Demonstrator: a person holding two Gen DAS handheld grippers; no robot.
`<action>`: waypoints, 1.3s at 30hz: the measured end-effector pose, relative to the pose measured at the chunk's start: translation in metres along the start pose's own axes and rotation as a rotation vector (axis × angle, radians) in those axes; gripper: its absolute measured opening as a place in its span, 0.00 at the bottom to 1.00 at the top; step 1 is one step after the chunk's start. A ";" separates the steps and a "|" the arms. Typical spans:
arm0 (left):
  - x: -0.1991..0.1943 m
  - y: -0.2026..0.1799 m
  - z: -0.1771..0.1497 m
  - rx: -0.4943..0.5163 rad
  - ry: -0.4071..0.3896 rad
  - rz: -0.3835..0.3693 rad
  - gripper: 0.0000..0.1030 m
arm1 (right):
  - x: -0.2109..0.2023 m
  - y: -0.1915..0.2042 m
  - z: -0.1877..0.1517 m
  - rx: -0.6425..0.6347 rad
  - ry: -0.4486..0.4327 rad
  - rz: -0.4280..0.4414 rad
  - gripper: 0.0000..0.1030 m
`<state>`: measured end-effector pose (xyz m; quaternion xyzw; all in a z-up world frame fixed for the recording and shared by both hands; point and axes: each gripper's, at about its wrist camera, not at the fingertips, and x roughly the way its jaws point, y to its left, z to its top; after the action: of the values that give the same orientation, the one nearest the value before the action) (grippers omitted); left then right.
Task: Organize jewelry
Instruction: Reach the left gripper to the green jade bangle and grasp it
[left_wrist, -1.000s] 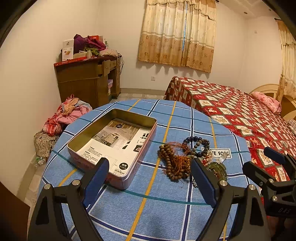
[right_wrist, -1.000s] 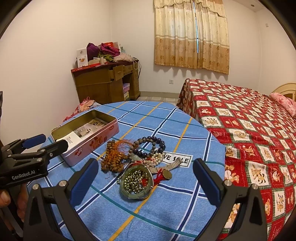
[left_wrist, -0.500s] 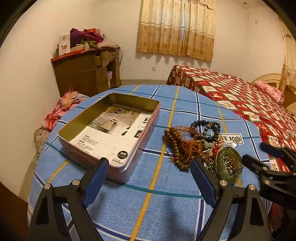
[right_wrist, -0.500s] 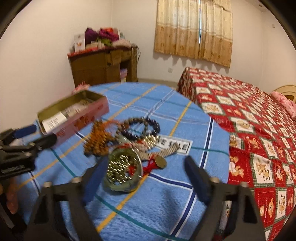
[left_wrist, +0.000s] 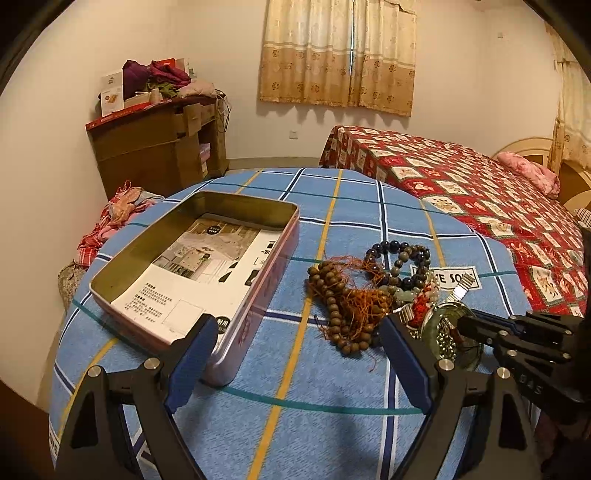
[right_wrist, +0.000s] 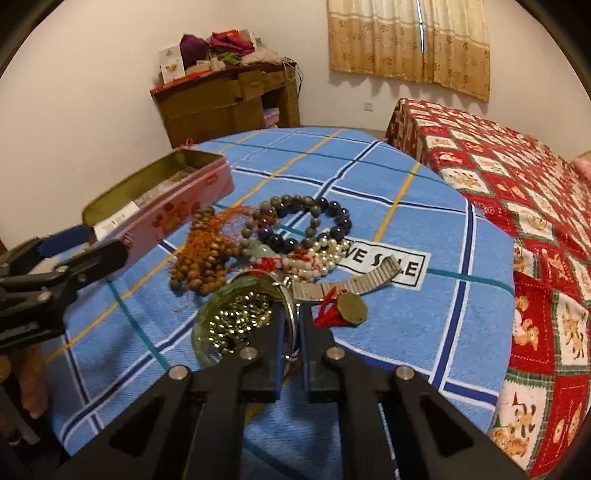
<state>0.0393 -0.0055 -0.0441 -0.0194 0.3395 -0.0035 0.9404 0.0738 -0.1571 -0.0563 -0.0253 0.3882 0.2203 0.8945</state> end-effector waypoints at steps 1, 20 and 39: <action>0.001 -0.001 0.001 0.003 0.001 0.000 0.87 | -0.002 0.001 0.001 0.000 -0.007 0.006 0.09; 0.014 -0.036 0.006 0.080 0.034 -0.033 0.86 | -0.004 -0.028 0.004 0.056 -0.006 0.016 0.15; 0.009 -0.082 0.002 0.113 0.081 -0.253 0.05 | -0.025 -0.039 -0.002 0.074 -0.092 -0.061 0.53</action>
<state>0.0478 -0.0872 -0.0451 -0.0090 0.3713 -0.1419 0.9176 0.0734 -0.2025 -0.0451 0.0062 0.3536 0.1791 0.9181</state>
